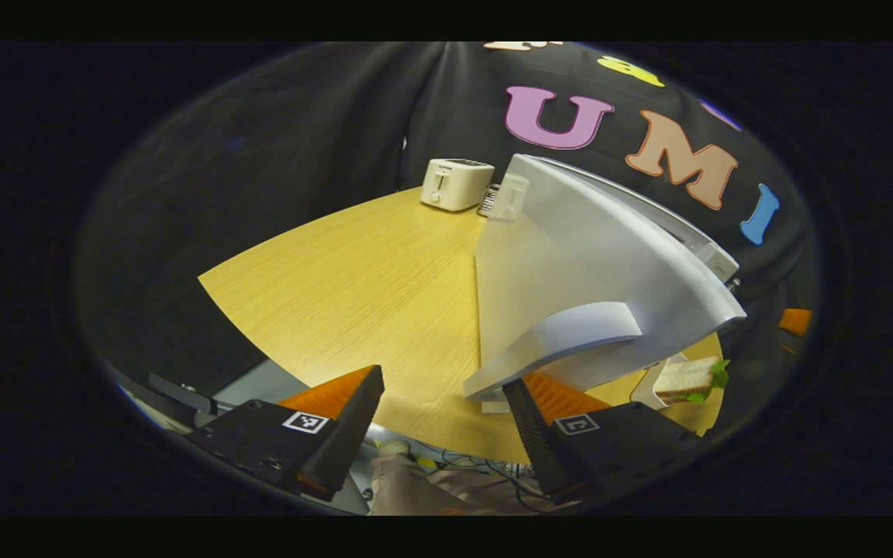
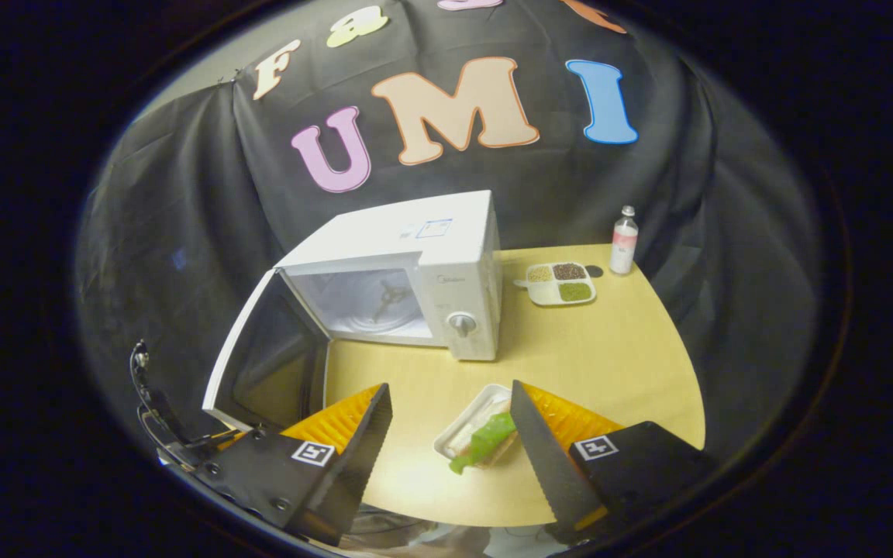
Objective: Open the microwave oven with the left hand, put the food in, and close the microwave oven.
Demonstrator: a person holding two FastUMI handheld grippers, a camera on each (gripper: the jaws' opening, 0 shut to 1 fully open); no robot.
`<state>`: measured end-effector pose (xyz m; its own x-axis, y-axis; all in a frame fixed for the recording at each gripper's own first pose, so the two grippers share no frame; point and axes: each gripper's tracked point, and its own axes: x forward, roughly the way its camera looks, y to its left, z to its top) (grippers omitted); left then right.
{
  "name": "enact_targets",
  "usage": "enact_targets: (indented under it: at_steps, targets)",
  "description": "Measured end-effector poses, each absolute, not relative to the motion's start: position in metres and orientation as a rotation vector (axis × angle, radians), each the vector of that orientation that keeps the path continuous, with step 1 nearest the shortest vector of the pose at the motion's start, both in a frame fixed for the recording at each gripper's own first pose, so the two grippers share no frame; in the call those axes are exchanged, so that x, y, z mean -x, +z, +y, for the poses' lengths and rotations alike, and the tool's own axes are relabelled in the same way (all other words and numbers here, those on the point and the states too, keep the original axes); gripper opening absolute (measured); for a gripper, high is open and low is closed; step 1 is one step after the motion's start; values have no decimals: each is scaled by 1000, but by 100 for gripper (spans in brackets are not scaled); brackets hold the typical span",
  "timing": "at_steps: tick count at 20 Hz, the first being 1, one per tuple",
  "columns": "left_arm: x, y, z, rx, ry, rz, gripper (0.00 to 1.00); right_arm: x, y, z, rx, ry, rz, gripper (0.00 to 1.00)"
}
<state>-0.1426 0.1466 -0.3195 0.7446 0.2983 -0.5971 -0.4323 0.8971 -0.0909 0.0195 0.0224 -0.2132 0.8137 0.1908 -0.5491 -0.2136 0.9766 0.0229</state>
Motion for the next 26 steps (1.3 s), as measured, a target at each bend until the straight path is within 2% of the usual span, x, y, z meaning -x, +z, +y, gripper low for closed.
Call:
enact_targets:
  at_steps: [3, 4, 5, 6, 9, 10, 11, 13, 14, 15, 21, 22, 23, 24, 25, 26]
  targets:
    - [156, -313, 174, 229, 405, 615, 90, -14, -220, 46, 20, 198, 589, 88]
    - [160, -311, 184, 229, 407, 615, 90, -11, -222, 54, 11, 195, 596, 96]
    - [163, -309, 194, 230, 408, 614, 90, -9, -226, 61, 3, 188, 604, 96]
    - [165, -308, 205, 230, 405, 614, 90, -7, -229, 66, 0, 180, 609, 89]
    - [168, -303, 233, 244, 387, 611, 90, 0, -233, 81, -4, 153, 614, 88]
    - [168, -303, 242, 248, 382, 610, 90, 2, -235, 85, -5, 144, 613, 96]
    - [168, -302, 250, 249, 381, 607, 90, 4, -236, 90, -8, 135, 612, 89]
    - [169, -302, 269, 232, 393, 608, 90, 6, -237, 98, -15, 117, 607, 89]
    - [169, -303, 279, 222, 403, 611, 85, 8, -238, 100, -14, 103, 602, 89]
    - [169, -302, 287, 216, 408, 611, 90, 8, -237, 101, -13, 91, 595, 96]
    - [161, -303, 338, 247, 455, 580, 90, 17, -236, 98, -24, 16, 580, 96]
    - [158, -301, 346, 247, 470, 568, 95, 20, -236, 94, -23, 3, 580, 96]
    - [155, -299, 353, 250, 483, 554, 90, 22, -236, 90, -22, -11, 583, 96]
    - [151, -296, 360, 256, 495, 540, 90, 26, -237, 85, -22, -24, 592, 89]
    - [148, -293, 365, 263, 509, 533, 85, 27, -237, 82, -27, -33, 599, 89]
    - [146, -289, 369, 263, 522, 525, 90, 29, -238, 77, -33, -43, 605, 89]
